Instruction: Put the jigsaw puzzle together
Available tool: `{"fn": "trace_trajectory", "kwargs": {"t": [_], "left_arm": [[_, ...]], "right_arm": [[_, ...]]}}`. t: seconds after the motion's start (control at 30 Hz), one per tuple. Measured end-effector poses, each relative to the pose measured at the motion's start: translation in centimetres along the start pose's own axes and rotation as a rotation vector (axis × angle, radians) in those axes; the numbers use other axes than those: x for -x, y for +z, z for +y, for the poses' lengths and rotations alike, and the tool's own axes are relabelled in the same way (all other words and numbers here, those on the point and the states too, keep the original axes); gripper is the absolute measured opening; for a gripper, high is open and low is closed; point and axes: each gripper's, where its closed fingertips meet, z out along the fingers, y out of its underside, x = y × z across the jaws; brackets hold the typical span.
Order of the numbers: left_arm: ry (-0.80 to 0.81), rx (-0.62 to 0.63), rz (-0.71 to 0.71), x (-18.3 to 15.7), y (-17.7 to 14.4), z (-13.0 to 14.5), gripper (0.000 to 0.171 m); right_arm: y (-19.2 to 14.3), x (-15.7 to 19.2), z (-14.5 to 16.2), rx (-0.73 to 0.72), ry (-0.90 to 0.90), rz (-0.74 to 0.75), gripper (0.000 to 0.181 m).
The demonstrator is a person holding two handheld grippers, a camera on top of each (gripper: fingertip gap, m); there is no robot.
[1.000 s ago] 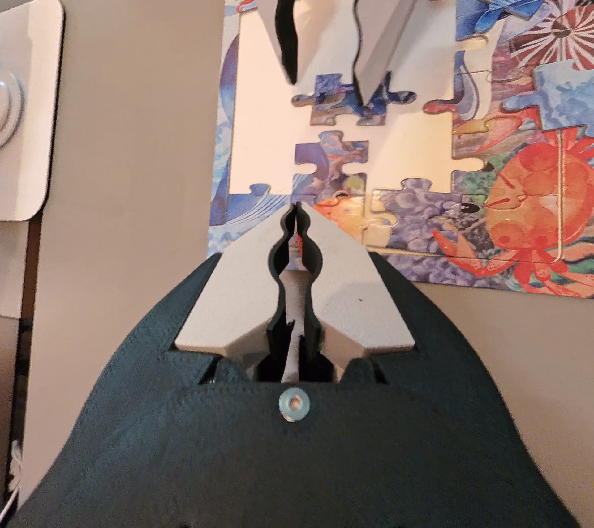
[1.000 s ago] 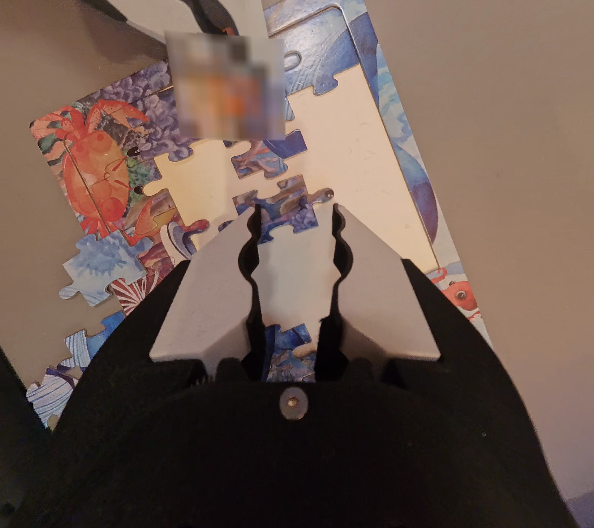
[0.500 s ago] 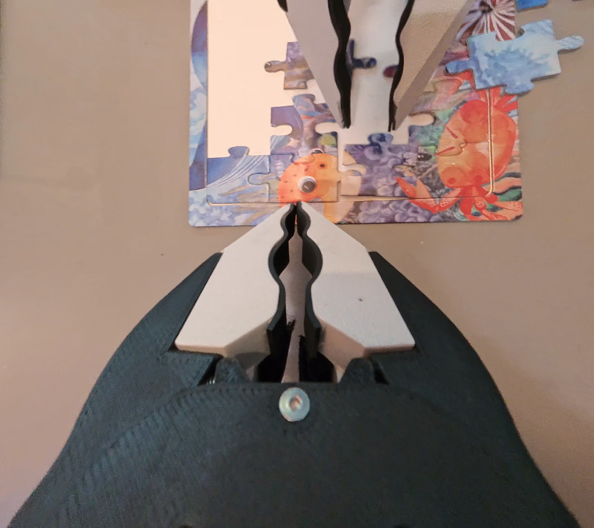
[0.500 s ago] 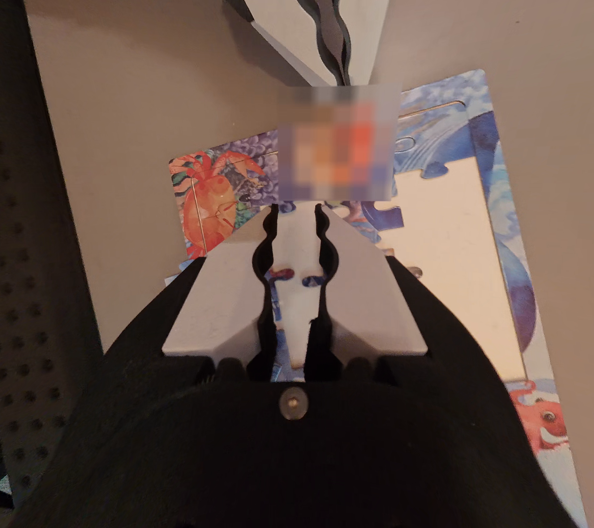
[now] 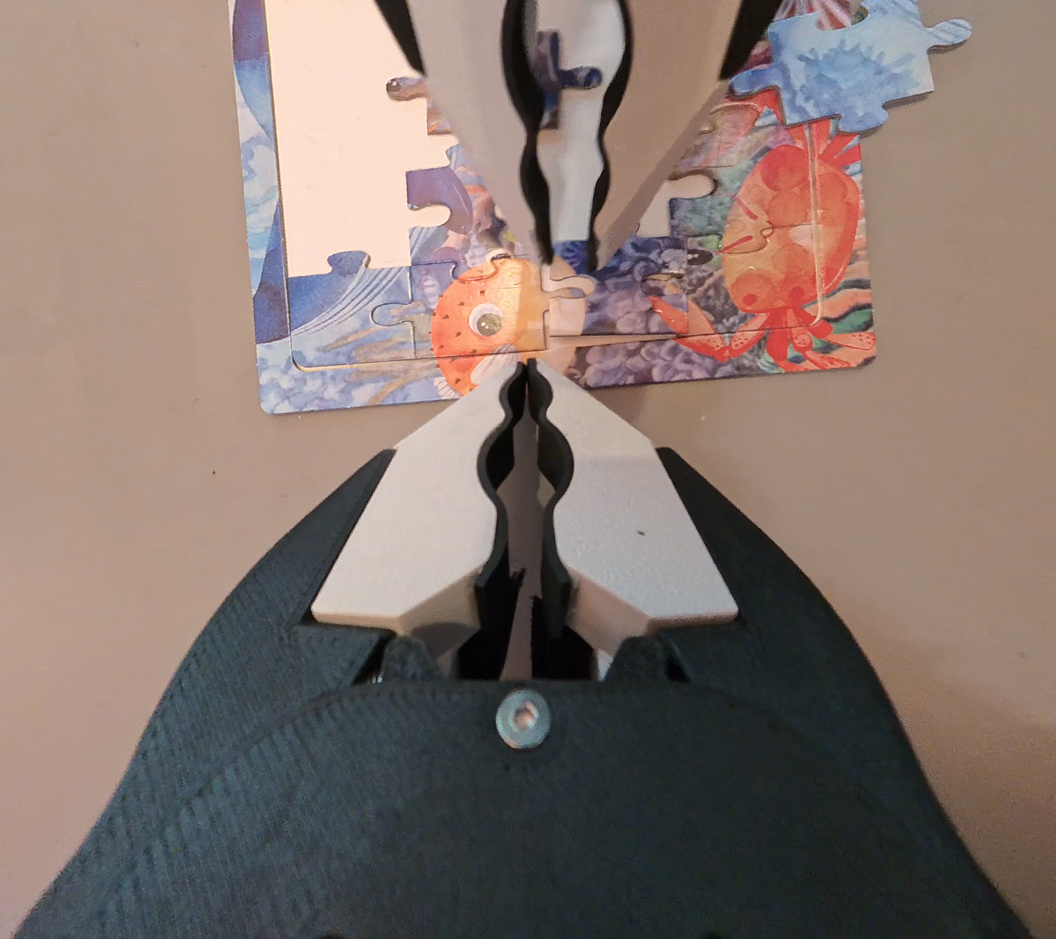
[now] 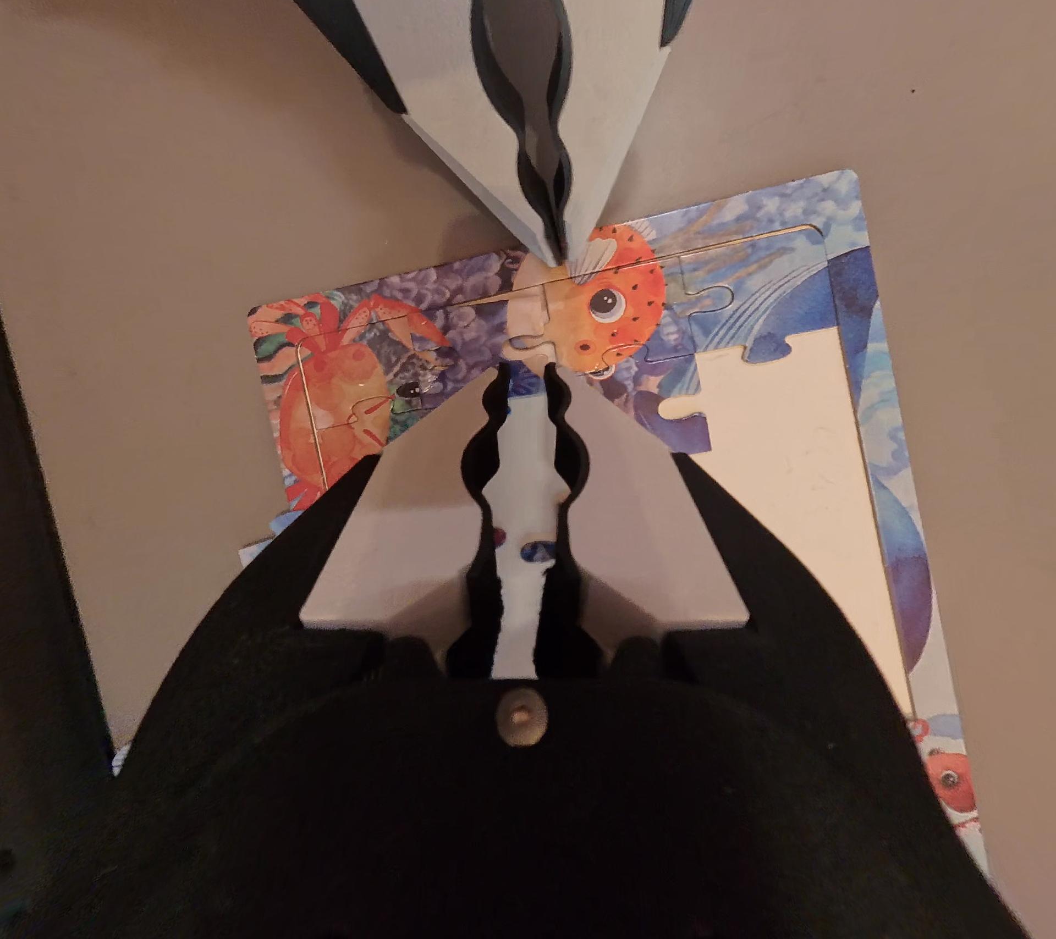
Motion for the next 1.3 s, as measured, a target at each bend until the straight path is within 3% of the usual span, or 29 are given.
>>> {"fn": "trace_trajectory", "kwargs": {"t": [0.17, 0.3, 0.37, 0.6, 1.3], "left_arm": [[0.055, -0.084, 0.073, -2.4, -1.6, -2.6, 0.000], [0.088, -0.020, 0.082, -3.0, -0.8, -1.9, 0.002], [0.083, -0.002, 0.084, -3.0, -0.4, -1.5, 0.003], [0.091, 0.021, 0.093, -3.3, -0.2, -1.1, 0.003], [0.088, 0.014, 0.044, -2.4, 0.9, -1.5, 0.000]], "right_arm": [[-0.6, 0.6, -0.1, -0.023, 0.007, -0.021, 0.023], [-1.2, 1.9, 0.4, -0.039, -0.013, -0.050, 0.045], [-0.8, 2.1, 0.8, -0.017, -0.009, -0.046, 0.047], [-0.1, 1.4, 0.7, -0.026, 0.020, 0.007, 0.031], [-0.9, 1.8, 0.5, 0.031, 0.015, -0.044, 0.030]]}}
